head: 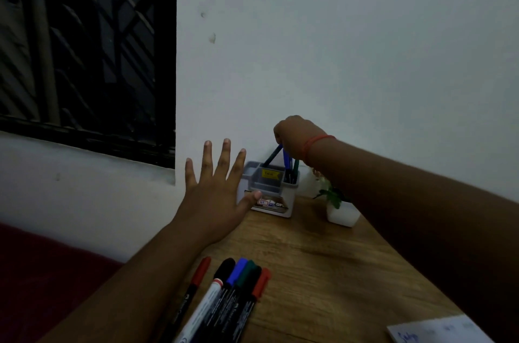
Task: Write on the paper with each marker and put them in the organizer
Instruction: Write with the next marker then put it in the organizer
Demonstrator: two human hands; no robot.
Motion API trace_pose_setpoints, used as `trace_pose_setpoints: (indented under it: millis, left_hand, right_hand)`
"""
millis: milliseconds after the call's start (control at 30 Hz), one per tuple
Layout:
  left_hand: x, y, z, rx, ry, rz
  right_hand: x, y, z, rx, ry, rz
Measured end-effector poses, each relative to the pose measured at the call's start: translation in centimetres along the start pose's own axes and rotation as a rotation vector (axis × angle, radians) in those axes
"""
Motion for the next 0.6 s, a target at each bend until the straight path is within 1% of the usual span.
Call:
trace_pose_setpoints:
  millis: [133, 300, 467, 533, 600]
  left_hand:
    - [-0.4, 0.0, -0.1, -0.057, -0.005, -0.021]
    - [-0.6, -0.1, -0.5, -0.134, -0.011, -0.031]
    - [-0.4, 0.6, -0.4, -0.173, 0.009, -0.005]
    - [-0.4, 0.7, -0.5, -0.203, 0.010, 0.009]
    - [-0.4, 0.7, -0.4, -0.229, 0.026, 0.016]
  right_hand:
    - [-1.4, 0.9, 2.1, 0.006, -0.022, 0.007]
    - [-1.7, 1.0, 3.7, -0.004, 0.006, 0.046]
    - [-1.9, 2.3, 4.0, -0.073, 0.041, 0.109]
    - [-1.9, 2.5, 3.8, -0.056, 0.039, 0.131]
    - [-1.6, 1.9, 3.7, 0.002, 0.037, 0.173]
Point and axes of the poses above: each hand's wrist, its own z-axis towards the middle knuckle, its own y-axis out of the palm, x = y × z, the point moved 6 cm from there along z, towards the middle knuckle, and after that the axes turned 14 degrees about z, right-handed, at the moved point
